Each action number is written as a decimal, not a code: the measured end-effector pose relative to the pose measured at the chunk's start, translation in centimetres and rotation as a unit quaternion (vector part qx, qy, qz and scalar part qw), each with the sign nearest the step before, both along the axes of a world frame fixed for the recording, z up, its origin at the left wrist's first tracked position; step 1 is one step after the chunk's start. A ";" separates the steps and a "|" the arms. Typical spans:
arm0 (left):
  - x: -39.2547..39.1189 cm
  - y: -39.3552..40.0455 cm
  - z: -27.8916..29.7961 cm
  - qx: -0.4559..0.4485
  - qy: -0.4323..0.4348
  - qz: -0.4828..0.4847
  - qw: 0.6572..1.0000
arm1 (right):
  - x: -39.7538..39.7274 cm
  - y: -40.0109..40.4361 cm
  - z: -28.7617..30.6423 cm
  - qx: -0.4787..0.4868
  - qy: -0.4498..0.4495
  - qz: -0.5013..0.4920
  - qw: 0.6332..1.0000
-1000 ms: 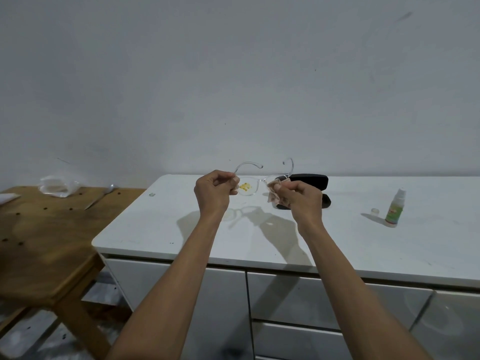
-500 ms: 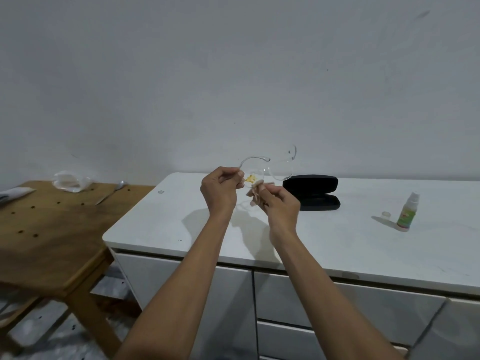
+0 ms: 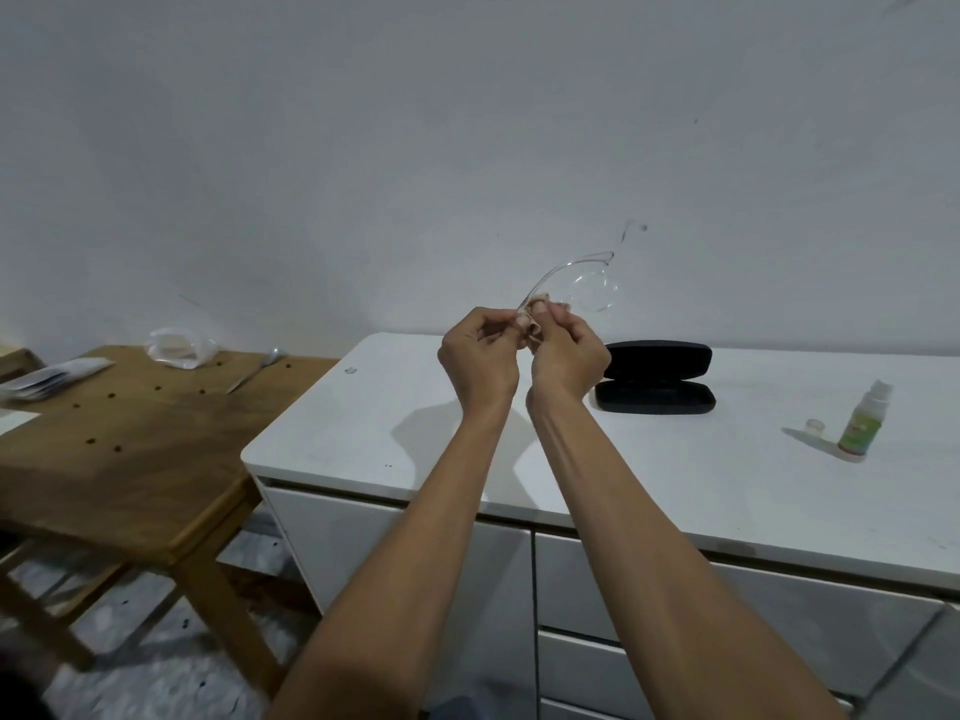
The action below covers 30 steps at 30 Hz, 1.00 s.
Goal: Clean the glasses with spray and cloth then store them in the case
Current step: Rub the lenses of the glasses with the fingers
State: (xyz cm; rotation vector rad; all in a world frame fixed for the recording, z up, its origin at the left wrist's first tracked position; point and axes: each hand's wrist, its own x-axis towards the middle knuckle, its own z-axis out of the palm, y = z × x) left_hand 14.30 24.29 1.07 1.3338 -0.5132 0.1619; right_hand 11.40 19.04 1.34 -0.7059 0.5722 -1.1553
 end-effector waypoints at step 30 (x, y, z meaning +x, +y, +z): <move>0.1 0.5 0.3 0.015 -0.049 0.000 0.999 | -0.6 -0.5 -0.2 -0.110 0.029 0.008 0.993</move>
